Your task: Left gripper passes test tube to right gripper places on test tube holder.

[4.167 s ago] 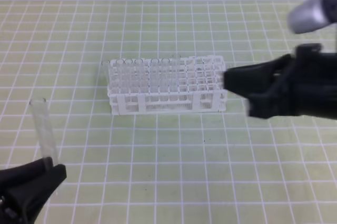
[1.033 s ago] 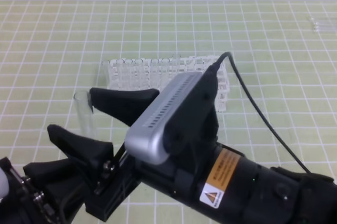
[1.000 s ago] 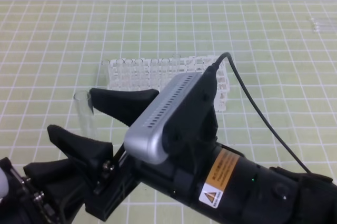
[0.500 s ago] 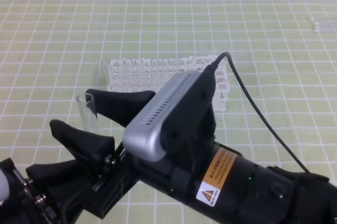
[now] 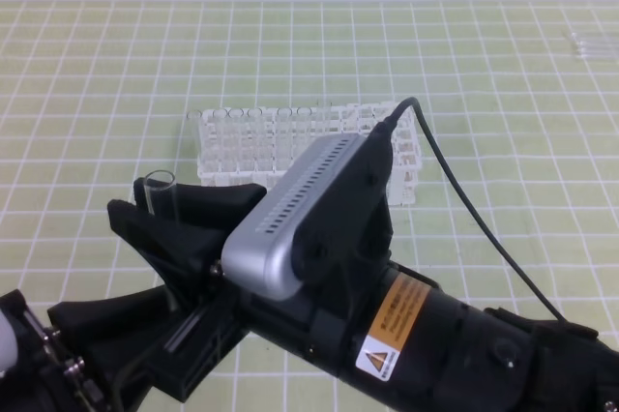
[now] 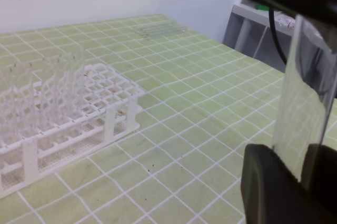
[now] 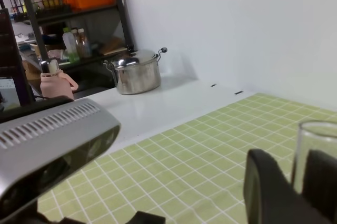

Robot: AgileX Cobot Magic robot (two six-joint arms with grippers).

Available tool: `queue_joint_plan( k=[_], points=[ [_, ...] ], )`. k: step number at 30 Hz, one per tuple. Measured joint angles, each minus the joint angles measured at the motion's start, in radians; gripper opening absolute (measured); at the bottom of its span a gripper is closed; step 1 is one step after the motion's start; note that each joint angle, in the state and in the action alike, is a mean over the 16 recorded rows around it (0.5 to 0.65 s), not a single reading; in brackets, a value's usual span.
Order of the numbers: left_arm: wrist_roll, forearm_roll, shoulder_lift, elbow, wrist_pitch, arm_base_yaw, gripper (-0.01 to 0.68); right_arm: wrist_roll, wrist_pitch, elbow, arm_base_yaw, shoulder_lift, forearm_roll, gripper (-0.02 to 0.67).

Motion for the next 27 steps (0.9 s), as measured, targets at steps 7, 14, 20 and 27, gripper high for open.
queue_joint_plan(
  k=[7, 14, 20, 27],
  points=[
    [0.000, 0.004, 0.000, 0.000, -0.003, 0.000, 0.068, 0.000, -0.001, 0.000, 0.000, 0.000, 0.000, 0.092],
    [0.002, 0.008, 0.001, 0.000, -0.006, 0.001, 0.166, 0.001, -0.001, 0.000, 0.000, 0.000, 0.000, 0.092],
    [0.003, 0.010, 0.001, 0.000, -0.010, 0.001, 0.327, 0.001, 0.000, 0.000, 0.000, 0.000, 0.000, 0.092],
    [0.002, 0.011, -0.004, 0.000, -0.018, 0.001, 0.454, -0.043, 0.013, 0.000, 0.000, -0.007, 0.028, 0.092]
  ],
)
